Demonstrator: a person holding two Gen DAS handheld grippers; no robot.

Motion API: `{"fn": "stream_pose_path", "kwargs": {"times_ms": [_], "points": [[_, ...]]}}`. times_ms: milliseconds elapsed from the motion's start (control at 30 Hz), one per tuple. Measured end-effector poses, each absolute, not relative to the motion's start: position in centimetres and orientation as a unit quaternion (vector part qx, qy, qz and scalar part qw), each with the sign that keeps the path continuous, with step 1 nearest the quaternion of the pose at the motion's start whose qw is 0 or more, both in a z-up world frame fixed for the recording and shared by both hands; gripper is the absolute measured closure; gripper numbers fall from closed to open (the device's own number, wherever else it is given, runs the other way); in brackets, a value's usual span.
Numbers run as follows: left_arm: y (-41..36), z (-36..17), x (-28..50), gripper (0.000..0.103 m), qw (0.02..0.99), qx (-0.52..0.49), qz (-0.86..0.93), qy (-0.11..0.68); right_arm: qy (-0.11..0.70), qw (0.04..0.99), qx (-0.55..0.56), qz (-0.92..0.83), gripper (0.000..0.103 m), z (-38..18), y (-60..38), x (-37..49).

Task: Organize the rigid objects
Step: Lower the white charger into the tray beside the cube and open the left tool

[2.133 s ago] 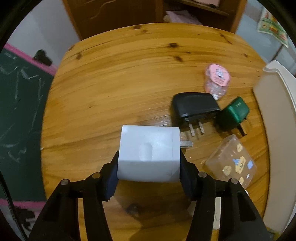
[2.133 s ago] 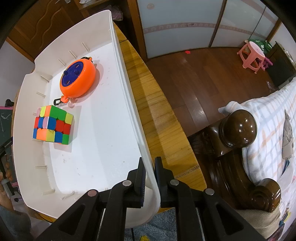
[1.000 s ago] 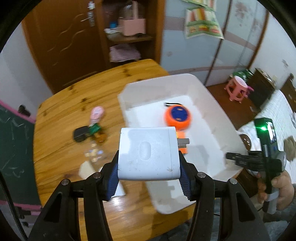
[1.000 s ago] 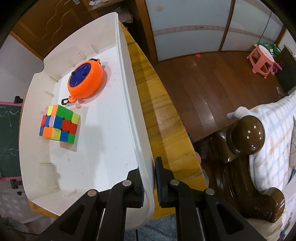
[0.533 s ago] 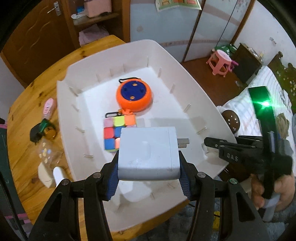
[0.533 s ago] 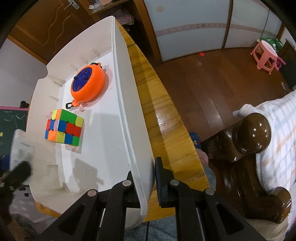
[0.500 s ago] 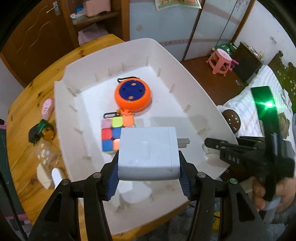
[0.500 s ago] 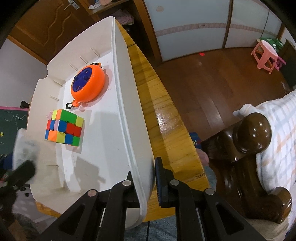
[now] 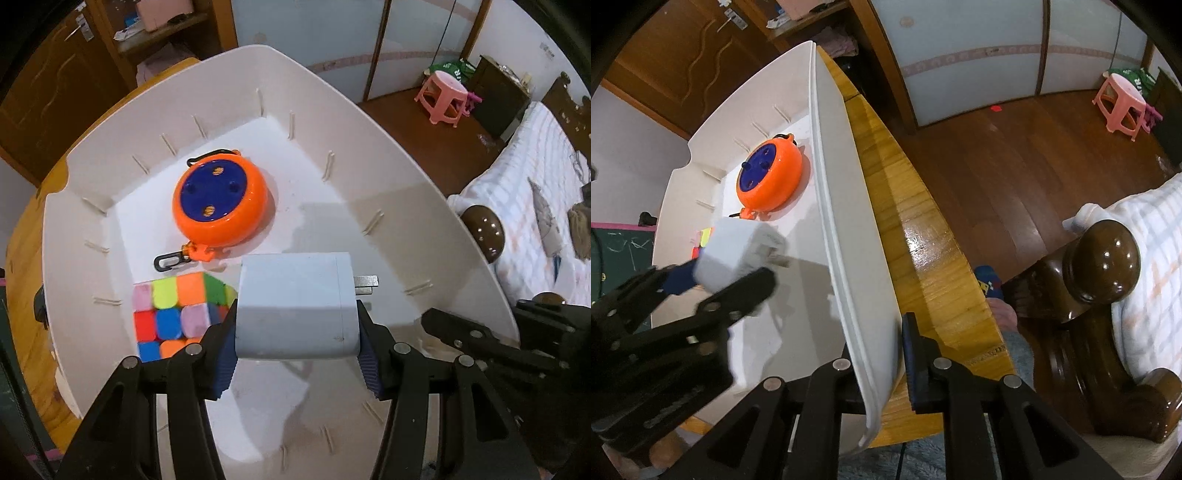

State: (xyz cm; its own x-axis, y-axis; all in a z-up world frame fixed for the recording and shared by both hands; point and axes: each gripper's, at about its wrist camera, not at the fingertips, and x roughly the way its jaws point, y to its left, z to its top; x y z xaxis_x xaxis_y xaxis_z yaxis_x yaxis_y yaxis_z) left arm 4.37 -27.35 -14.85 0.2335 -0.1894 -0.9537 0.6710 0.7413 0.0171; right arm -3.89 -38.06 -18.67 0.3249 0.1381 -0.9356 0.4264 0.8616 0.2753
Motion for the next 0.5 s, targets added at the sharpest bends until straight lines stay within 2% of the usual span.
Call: {"fn": "stream_pose_path", "kwargs": {"times_ms": [200,233,267,300,333,500], "points": [[-27.3,-15.6,4.6,0.042,0.755,0.227,-0.279,0.549,0.571,0.775,0.256,-0.088,0.089,-18.7,-38.3,-3.9],[-27.3,-15.5,4.5,0.039,0.755,0.228,-0.280,0.547,0.571,0.775,0.256,-0.089,0.089,-18.7,-38.4,-3.9],[-27.3,-15.2,4.3,0.033,0.758,0.229,-0.283,0.541,0.571,0.775,0.257,-0.089,0.089,-18.7,-38.3,-3.8],[-27.2,-14.8,4.2,0.022,0.763,0.230,-0.283,0.534,0.570,0.775,0.257,-0.089,0.089,-18.8,-38.4,-3.9],[-27.2,-14.3,4.2,0.019,0.767,0.229,-0.284,0.527,0.571,0.775,0.256,-0.090,0.089,-18.9,-38.3,-3.9],[-26.0,-12.0,4.0,0.015,0.792,0.223,-0.270,0.500,0.571,0.775,0.255,-0.093,0.089,-19.1,-38.1,-3.8]]}}
